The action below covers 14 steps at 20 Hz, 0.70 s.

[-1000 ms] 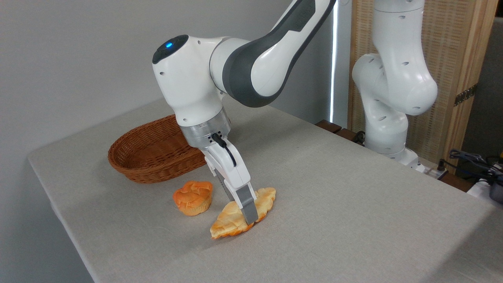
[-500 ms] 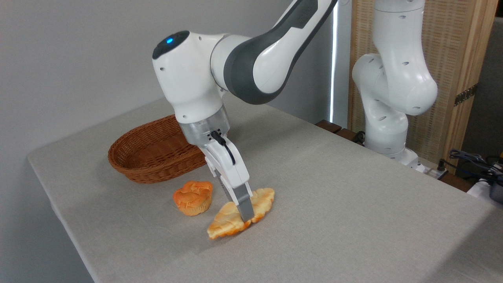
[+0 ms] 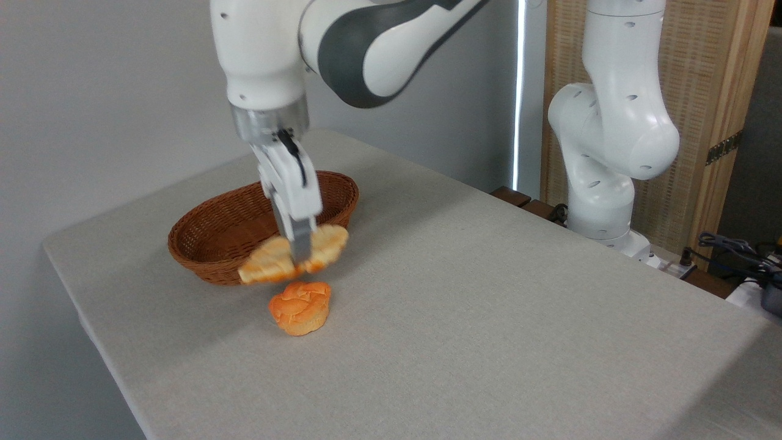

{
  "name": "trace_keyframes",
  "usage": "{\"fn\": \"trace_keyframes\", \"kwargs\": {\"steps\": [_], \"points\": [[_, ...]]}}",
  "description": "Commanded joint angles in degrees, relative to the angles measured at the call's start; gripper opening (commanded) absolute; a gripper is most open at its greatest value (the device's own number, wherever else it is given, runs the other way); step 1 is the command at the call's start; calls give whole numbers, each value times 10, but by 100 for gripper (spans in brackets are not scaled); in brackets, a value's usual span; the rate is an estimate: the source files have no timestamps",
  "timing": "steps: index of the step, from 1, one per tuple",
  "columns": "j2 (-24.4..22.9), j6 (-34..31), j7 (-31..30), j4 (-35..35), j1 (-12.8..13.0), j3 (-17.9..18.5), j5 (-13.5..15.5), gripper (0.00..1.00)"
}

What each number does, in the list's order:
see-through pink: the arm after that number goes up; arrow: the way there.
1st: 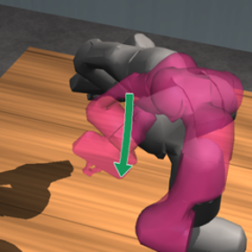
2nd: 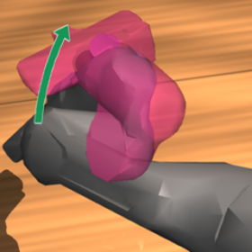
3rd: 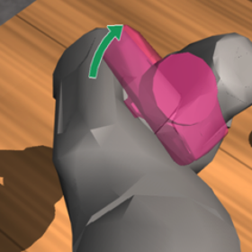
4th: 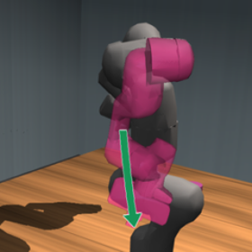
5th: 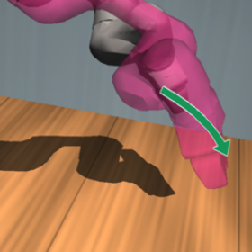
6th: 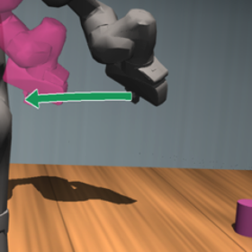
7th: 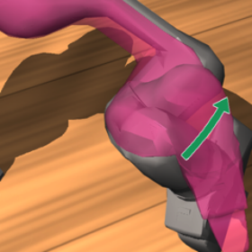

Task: Put bread into the basket
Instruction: 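Lift the held bread piece and carry it over the basket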

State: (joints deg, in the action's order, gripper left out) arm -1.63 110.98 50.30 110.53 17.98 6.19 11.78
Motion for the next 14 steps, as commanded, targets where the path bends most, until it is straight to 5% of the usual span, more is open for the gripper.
{"fn": "trace_keyframes", "kwargs": {"steps": [1, 4, 6, 7, 14], "points": [[0, -1, -62, -34, 0, -49, 46, 45], [8, 13, -110, -44, 0, -106, 46, 49], [13, 18, -142, -44, 1, -133, 42, 94], [15, 19, -164, -44, 0, -148, 34, 100], [22, 20, -174, -44, -1, -162, 11, 100]]}}
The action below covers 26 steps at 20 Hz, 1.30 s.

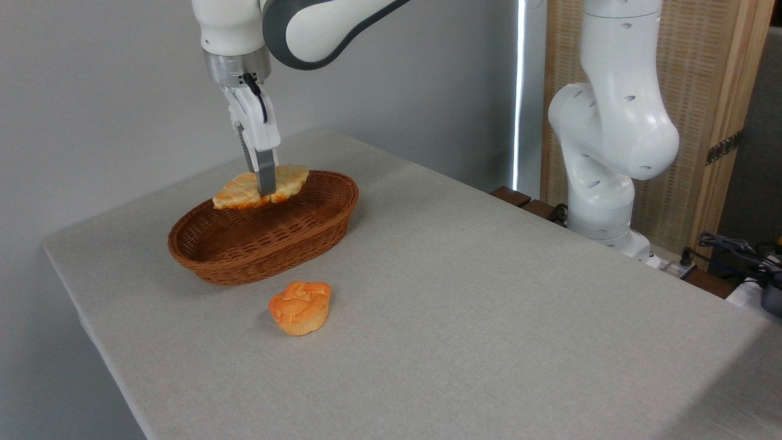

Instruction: Put bread into the basket

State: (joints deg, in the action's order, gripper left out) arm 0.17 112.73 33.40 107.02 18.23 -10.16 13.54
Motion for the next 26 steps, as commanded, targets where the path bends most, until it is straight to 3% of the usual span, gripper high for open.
{"fn": "trace_keyframes", "kwargs": {"steps": [1, 14, 19, 23, 26], "points": [[6, 2, -5, -9, -2, 1, -7, 100], [4, 1, -4, -9, -10, 10, -13, 100], [-6, 1, -4, -9, -9, 80, -40, 100], [-11, -4, -32, -9, -9, 127, -100, 100], [-23, -4, -40, -19, -9, 176, -106, 100]]}}
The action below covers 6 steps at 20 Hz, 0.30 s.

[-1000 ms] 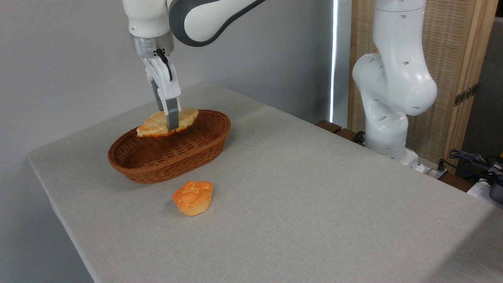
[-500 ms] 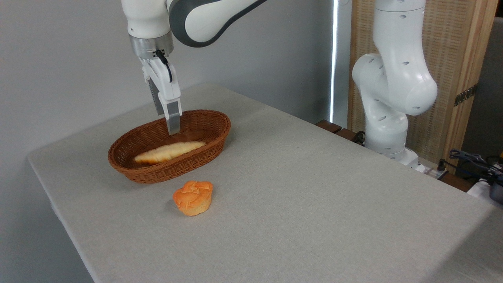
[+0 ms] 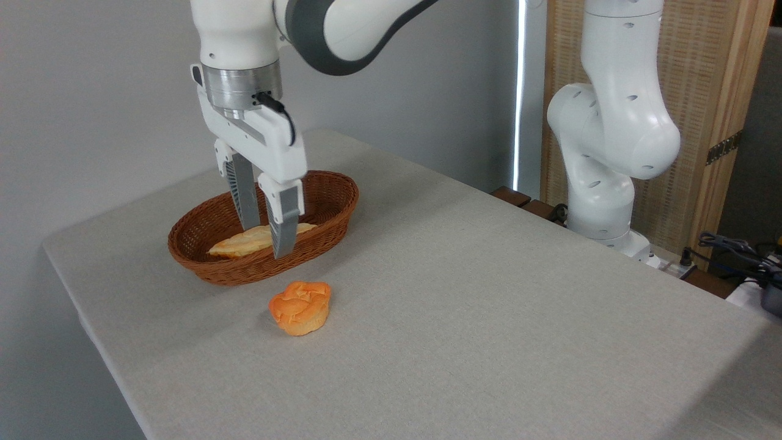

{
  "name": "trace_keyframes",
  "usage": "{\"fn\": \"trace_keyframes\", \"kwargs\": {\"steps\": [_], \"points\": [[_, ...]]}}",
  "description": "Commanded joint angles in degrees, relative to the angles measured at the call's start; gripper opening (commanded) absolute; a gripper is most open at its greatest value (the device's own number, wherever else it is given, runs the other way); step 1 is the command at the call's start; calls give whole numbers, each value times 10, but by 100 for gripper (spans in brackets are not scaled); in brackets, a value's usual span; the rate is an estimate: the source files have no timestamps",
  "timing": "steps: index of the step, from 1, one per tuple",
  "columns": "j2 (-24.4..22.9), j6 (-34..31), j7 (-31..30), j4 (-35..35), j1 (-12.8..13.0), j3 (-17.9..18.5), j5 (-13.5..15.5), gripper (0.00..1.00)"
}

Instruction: Put bread into the basket

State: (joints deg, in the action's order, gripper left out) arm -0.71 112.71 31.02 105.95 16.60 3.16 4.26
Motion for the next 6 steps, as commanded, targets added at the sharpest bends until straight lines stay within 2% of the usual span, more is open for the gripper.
{"fn": "trace_keyframes", "kwargs": {"steps": [1, 6], "points": [[-14, -4, -16, -8, 7, 51, -17, 100], [-15, -22, -16, -7, 6, 55, -25, 100]]}}
